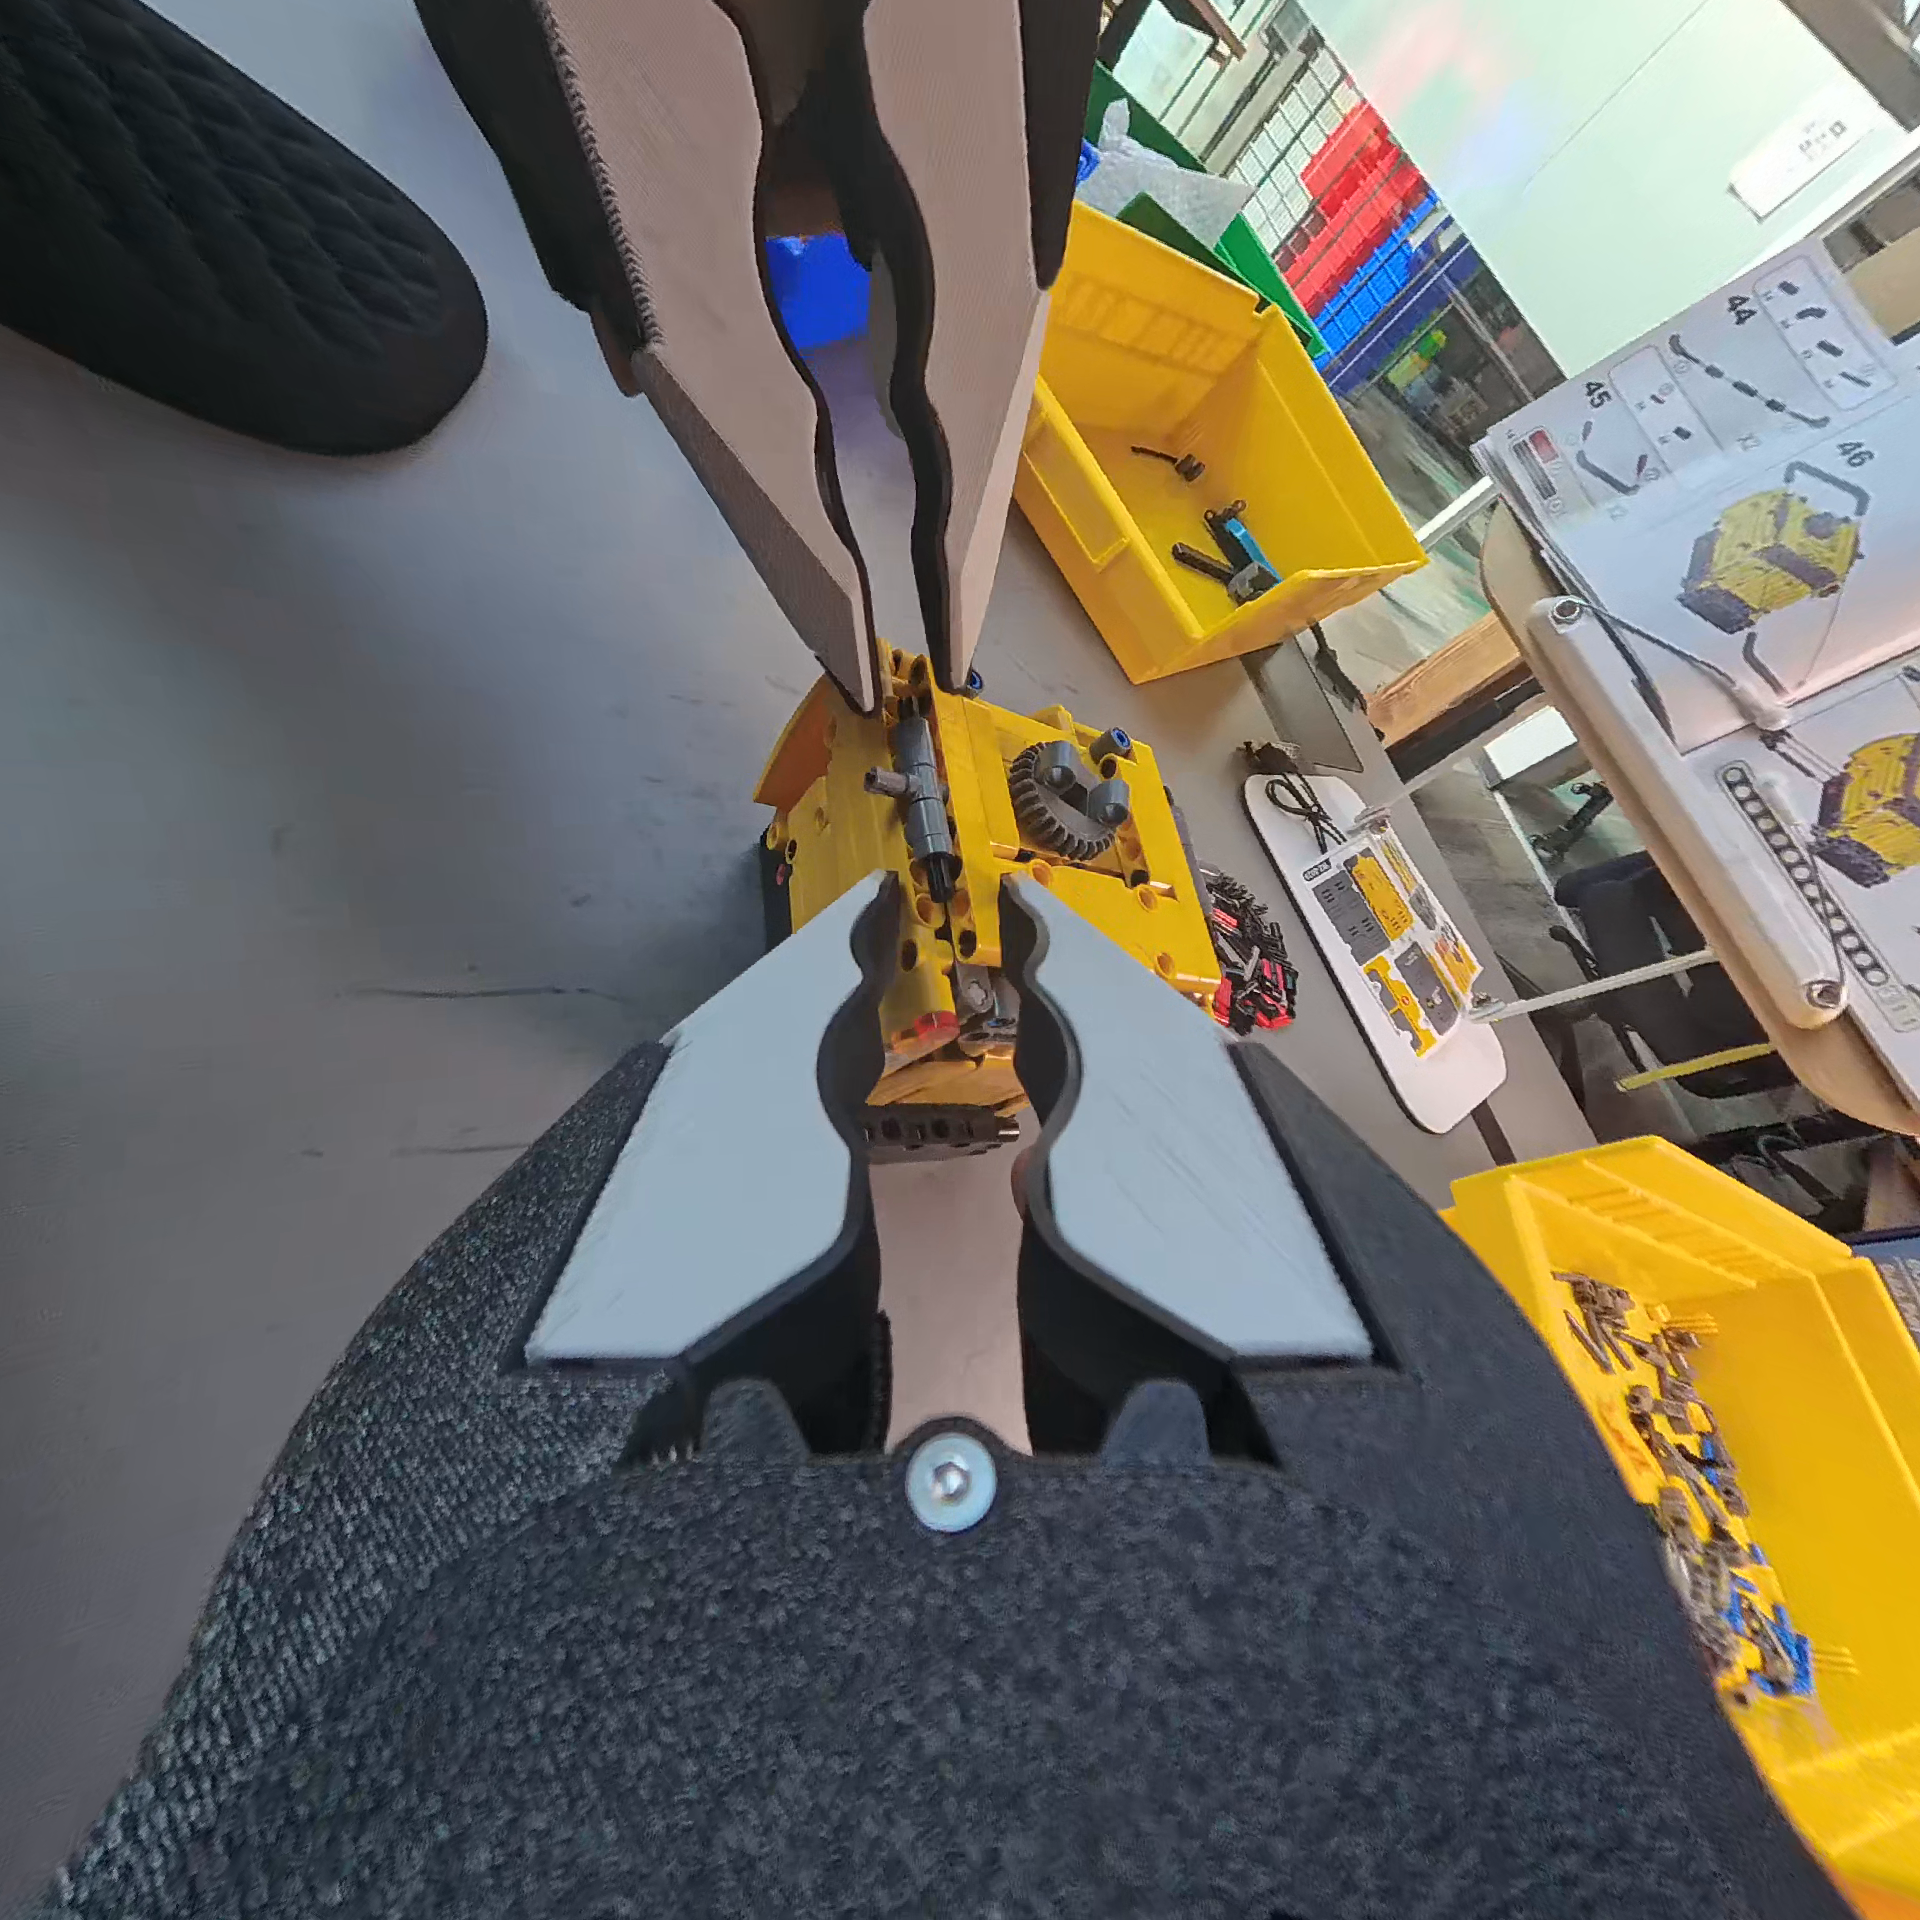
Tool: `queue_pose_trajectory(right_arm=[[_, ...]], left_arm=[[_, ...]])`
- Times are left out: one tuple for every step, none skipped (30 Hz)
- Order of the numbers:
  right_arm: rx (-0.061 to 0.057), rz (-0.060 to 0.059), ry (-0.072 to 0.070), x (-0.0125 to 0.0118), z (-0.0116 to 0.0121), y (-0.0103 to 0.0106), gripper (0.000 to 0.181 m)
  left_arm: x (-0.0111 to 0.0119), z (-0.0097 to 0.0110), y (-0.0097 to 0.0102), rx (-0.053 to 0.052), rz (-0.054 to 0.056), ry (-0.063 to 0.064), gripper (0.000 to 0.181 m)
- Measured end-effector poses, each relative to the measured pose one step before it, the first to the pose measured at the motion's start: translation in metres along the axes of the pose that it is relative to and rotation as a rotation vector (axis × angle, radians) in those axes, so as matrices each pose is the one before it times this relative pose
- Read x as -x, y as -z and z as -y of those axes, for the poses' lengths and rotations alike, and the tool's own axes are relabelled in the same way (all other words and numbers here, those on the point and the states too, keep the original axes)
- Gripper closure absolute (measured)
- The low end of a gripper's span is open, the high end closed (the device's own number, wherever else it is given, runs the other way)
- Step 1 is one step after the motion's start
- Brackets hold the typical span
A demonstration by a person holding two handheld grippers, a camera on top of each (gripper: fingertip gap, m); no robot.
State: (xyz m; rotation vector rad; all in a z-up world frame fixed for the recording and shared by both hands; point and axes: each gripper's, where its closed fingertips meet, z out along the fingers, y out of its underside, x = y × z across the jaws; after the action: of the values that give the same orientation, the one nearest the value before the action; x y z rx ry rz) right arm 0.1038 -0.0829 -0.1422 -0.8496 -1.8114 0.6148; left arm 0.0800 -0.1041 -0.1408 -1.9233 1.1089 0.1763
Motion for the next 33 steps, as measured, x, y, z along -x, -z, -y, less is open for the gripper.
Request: queue_pose_trajectory(right_arm=[[-0.0055, 0.0055, -0.0037, 0.00009, 0.00006, 0.00010, 0.163], [-0.0051, 0.0035, -0.0013, -0.00004, 0.00007, -0.00004, 0.163], [-0.0037, 0.0022, -0.0017, -0.00006, -0.00012, 0.00002, 0.163], [-0.0037, 0.0033, -0.0031, -0.00009, 0.00005, 0.00005, 0.164], [-0.0011, 0.0016, -0.0043, -0.00035, -0.00018, 0.00008, 0.164], [-0.0004, 0.0007, -0.0058, -0.00031, -0.00018, 0.00003, 0.164], [-0.0007, -0.0002, -0.0055, -0.00047, -0.00030, 0.00008, 0.164], [-0.0013, -0.0006, -0.0038, -0.00032, -0.00029, 0.00013, 0.164], [-0.0016, 0.0000, -0.0031, -0.00021, -0.00019, 0.00011, 0.164], [-0.0022, 0.0006, -0.0020, 0.00003, -0.00008, 0.00011, 0.164], [-0.0020, 0.0010, -0.0011, 0.00003, 0.00005, 0.00006, 0.164], [-0.0013, 0.0012, -0.0002, 0.00014, 0.00010, 0.00001, 0.164], [0.0010, -0.0006, 0.0009, -0.00031, -0.00010, 0.00002, 0.164], [0.0006, 0.0010, 0.0011, 0.00014, -0.00002, 0.00003, 0.164], [-0.0013, 0.0024, 0.0003, 0.00031, 0.00053, 0.00001, 0.164], [-0.0012, -0.0018, 0.0040, -0.00002, 0.00067, -0.00009, 0.166], [-0.0022, 0.0000, 0.0042, 0.00013, 0.00106, -0.00028, 0.169], [-0.0051, 0.0010, 0.0018, 0.00016, 0.00169, -0.00024, 0.173], [-0.0044, 0.0081, 0.0015, 0.00128, 0.00144, -0.00027, 0.177], [0.0046, -0.0016, -0.0001, -0.00049, -0.00034, -0.00017, 0.176], [0.0014, 0.0006, 0.0017, -0.00011, -0.00039, 0.00039, 0.176], [0.0006, 0.0008, -0.0037, 0.00000, -0.00054, 0.00046, 0.176], [-0.0010, 0.0014, -0.0029, 0.00022, -0.00022, 0.00042, 0.175], [-0.0004, -0.0003, -0.0007, -0.00002, -0.00038, 0.00030, 0.175], [-0.0003, 0.0002, -0.0011, -0.00016, -0.00009, 0.00013, 0.175], [-0.0009, 0.0024, -0.0008, 0.00012, 0.00016, 0.00002, 0.175], [0.0004, -0.0008, -0.0006, -0.00037, 0.00001, 0.00002, 0.175], [0.0004, -0.0019, 0.0004, -0.00048, -0.00015, -0.00005, 0.176], [0.0000, -0.0018, -0.0003, -0.00055, -0.00023, 0.00003, 0.177], [-0.0009, -0.0014, -0.0014, -0.00034, -0.00003, 0.00018, 0.177], [-0.0021, -0.0015, -0.0017, -0.00033, -0.00001, 0.00016, 0.178], [-0.0035, 0.0027, -0.0034, 0.00035, 0.00023, 0.00020, 0.179], [-0.0040, 0.0023, -0.0075, 0.00035, 0.00031, 0.00034, 0.179]], left_arm=[[0.00039, -0.00065, -0.00174, 0.0092, -0.0058, -0.0131, 0.169], [0.00097, -0.00099, -0.00178, 0.0117, -0.0013, -0.0133, 0.169], [0.00007, 0.00033, -0.00126, 0.0029, -0.0054, -0.0127, 0.169], [-0.00009, 0.00103, -0.00077, 0.0004, -0.0062, -0.0068, 0.170], [0.00008, 0.00075, -0.00042, 0.0032, -0.0049, -0.0024, 0.170], [0.00001, 0.00059, -0.00040, 0.0026, -0.0016, -0.0058, 0.171], [0.00003, 0.00046, -0.00038, 0.0012, 0.0046, -0.0119, 0.171], [0.00000, 0.00034, -0.00031, 0.0005, 0.0113, -0.0150, 0.172], [-0.00015, 0.00028, -0.00007, 0.0004, 0.0146, -0.0155, 0.172], [-0.00018, 0.00013, 0.00006, -0.0012, 0.0145, -0.0150, 0.174], [-0.00030, 0.00008, 0.00038, -0.0030, 0.0125, -0.0113, 0.174], [-0.00061, 0.00026, 0.00066, -0.0055, 0.0095, -0.0092, 0.177], [-0.00070, 0.00034, 0.00080, -0.0062, 0.0084, -0.0095, 0.180], [-0.00046, 0.00014, 0.00073, -0.0043, 0.0089, -0.0091, 0.181], [0.00006, -0.00016, 0.00017, 0.0009, 0.0084, -0.0032, 0.181], [0.00039, -0.00021, -0.00041, 0.0038, 0.0053, 0.0032, 0.181], [0.00045, 0.00004, -0.00070, 0.0045, 0.0022, 0.0006, 0.181], [0.00036, 0.00014, -0.00059, 0.0037, 0.0004, -0.0056, 0.181], [0.00010, 0.00019, -0.00066, 0.0038, -0.0003, -0.0074, 0.181], [0.00033, -0.00020, -0.00037, 0.0051, -0.0004, -0.0086, 0.181], [-0.00022, -0.00032, -0.00023, 0.0035, -0.0030, -0.0075, 0.179], [-0.00046, -0.00005, -0.00036, -0.0001, -0.0041, -0.0007, 0.178], [-0.00032, 0.00024, -0.00045, -0.0026, -0.0030, 0.0035, 0.177], [0.00009, 0.00027, -0.00037, -0.0023, -0.0001, 0.0017, 0.177], [0.00074, 0.00013, -0.00028, -0.0007, 0.0037, -0.0006, 0.179], [0.00090, 0.00025, -0.00023, -0.0001, 0.0041, -0.0002, 0.181], [0.00066, 0.00003, -0.00018, -0.0001, 0.0008, 0.0032, 0.181], [0.00018, 0.00009, -0.00024, -0.0015, -0.0010, 0.0052, 0.181], [0.00016, 0.00007, -0.00011, -0.0026, 0.0001, 0.0049, 0.181], [0.00008, 0.00008, -0.00010, -0.0024, 0.0017, 0.0044, 0.181], [-0.00010, -0.00002, 0.00008, -0.0024, 0.0018, 0.0061, 0.181], [-0.00028, 0.00005, 0.00028, -0.0048, 0.0005, 0.0091, 0.181], [-0.00017, -0.00003, 0.00070, -0.0089, 0.0002, 0.0151, 0.181]])
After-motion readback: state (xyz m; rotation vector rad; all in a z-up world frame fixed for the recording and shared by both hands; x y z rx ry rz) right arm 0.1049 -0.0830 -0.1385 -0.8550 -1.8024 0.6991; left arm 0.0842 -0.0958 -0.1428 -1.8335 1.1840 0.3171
